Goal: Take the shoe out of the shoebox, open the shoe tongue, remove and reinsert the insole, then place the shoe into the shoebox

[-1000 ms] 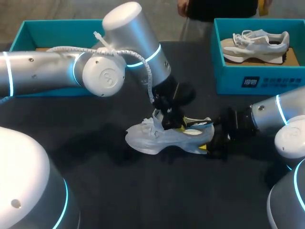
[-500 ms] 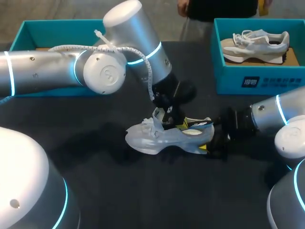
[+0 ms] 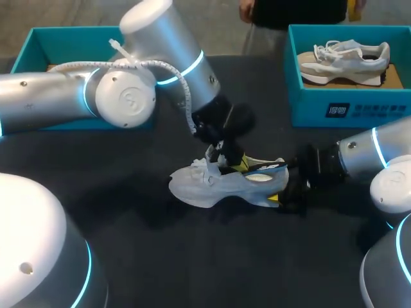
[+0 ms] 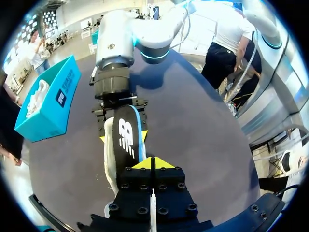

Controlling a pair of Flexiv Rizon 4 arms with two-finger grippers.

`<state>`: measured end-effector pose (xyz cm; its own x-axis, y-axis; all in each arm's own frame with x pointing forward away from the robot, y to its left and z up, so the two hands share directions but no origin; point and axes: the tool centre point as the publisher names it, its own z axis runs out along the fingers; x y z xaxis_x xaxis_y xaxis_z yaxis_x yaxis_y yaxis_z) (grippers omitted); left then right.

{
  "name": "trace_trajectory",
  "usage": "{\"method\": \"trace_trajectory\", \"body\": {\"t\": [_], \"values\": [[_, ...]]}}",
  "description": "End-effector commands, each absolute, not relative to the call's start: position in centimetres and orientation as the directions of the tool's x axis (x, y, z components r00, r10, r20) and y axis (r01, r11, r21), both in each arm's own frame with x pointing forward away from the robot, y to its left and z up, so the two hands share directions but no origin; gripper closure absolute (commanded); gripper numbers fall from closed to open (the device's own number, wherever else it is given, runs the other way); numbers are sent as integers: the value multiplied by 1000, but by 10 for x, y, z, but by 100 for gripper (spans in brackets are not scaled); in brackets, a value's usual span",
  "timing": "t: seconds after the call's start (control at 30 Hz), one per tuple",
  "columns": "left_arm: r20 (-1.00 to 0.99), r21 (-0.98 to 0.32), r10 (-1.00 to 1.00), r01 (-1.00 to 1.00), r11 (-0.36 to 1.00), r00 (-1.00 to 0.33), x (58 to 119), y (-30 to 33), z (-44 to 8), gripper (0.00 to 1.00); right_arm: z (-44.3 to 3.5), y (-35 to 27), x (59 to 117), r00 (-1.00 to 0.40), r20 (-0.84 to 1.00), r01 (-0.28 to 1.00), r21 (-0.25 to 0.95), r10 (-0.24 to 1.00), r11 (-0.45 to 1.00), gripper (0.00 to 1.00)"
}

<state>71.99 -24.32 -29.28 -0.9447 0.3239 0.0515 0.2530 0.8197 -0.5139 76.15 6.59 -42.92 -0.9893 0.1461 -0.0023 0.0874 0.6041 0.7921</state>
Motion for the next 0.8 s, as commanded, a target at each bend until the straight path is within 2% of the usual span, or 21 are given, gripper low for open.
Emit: {"method": "trace_trajectory", "body": {"t": [0.03,0.57,0.6,0.63,0.67,0.7,0.73,0.8], "values": [[19,-505,329,275,818,-944,712,-230,-272,100,-435,69,762,-989,-2,89,788,148,609,100],[-17,-494,344,307,814,-939,703,-221,-256,100,-435,69,762,-989,-2,89,788,148,609,100],[-16,-493,343,306,814,-939,703,-221,-257,86,-435,69,762,-989,-2,89,788,148,609,100],[-16,-495,340,303,814,-940,703,-220,-257,55,-435,69,762,-989,-2,89,788,148,609,100],[-15,-494,341,303,815,-940,703,-220,-257,34,-435,69,762,-989,-2,89,788,148,609,100],[-15,-494,340,303,815,-940,703,-220,-257,26,-435,69,762,-989,-2,89,788,148,609,100],[-15,-494,342,304,815,-940,702,-220,-257,13,-435,69,762,-989,-2,89,788,148,609,100],[-18,-491,341,306,816,-940,702,-219,-257,0,-435,69,762,-989,-2,89,788,148,609,100]]}}
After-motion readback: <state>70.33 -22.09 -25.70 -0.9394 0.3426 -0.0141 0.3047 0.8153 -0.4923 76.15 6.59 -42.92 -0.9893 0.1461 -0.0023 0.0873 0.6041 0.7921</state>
